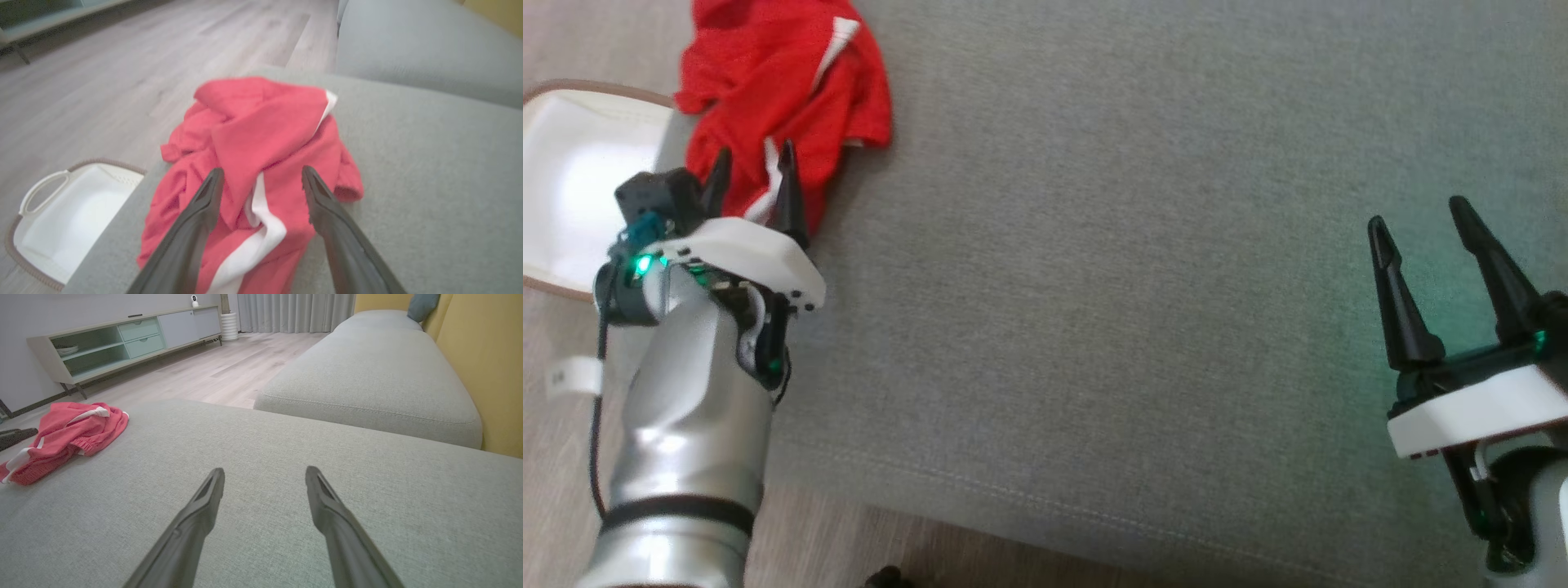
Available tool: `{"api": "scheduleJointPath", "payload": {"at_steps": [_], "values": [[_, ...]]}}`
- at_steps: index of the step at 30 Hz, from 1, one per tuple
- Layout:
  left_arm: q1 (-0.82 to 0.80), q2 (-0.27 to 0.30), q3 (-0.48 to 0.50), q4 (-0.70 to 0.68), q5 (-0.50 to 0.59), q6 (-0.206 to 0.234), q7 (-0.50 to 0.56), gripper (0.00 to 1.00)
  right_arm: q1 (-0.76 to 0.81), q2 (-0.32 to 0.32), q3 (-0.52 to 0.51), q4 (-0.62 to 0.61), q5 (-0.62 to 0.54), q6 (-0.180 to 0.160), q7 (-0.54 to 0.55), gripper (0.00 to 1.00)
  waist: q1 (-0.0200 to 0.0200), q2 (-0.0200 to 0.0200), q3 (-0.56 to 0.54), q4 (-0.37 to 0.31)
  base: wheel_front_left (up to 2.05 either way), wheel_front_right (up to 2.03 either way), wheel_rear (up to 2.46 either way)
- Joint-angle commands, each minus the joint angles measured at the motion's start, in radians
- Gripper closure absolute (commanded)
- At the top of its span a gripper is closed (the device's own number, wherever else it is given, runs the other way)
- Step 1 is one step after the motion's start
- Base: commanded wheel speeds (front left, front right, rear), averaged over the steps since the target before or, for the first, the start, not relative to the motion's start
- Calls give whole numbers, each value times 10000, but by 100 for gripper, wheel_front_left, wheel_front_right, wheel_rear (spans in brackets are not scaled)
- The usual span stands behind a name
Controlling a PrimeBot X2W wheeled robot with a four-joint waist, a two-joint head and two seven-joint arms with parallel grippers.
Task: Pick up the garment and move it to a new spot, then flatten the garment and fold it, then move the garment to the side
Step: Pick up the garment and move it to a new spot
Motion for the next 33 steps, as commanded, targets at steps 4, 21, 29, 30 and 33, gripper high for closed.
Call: {"api": "scheduleJointPath", "payload": {"at_steps": [4, 21, 29, 30, 33], "values": [[-1015, 658, 294, 1637, -79, -142, 377, 0, -258, -241, 215, -427, 144, 39, 15, 0, -4, 0, 263, -269, 0, 0, 0], [-1377, 1517, 88, 874, 360, 268, -151, 100, -281, 64, 175, -12, 271, 39, -387, 0, -4, 0, -769, -403, 0, 0, 0], [1062, 1603, 542, -3607, 778, 779, -156, 100, 31, 621, 187, 497, 242, 39, -717, 0, -4, 0, -2106, -710, 0, 0, 0], [1399, 1546, 565, -4091, 804, 812, -156, 100, 91, 681, 185, 557, 246, 39, -764, 0, -4, 0, -2249, -754, 0, 0, 0], [2457, 1291, 479, -5350, 923, 939, -157, 100, 308, 846, 167, 710, 255, 39, -898, 0, -4, 0, -2673, -891, 0, 0, 0]]}}
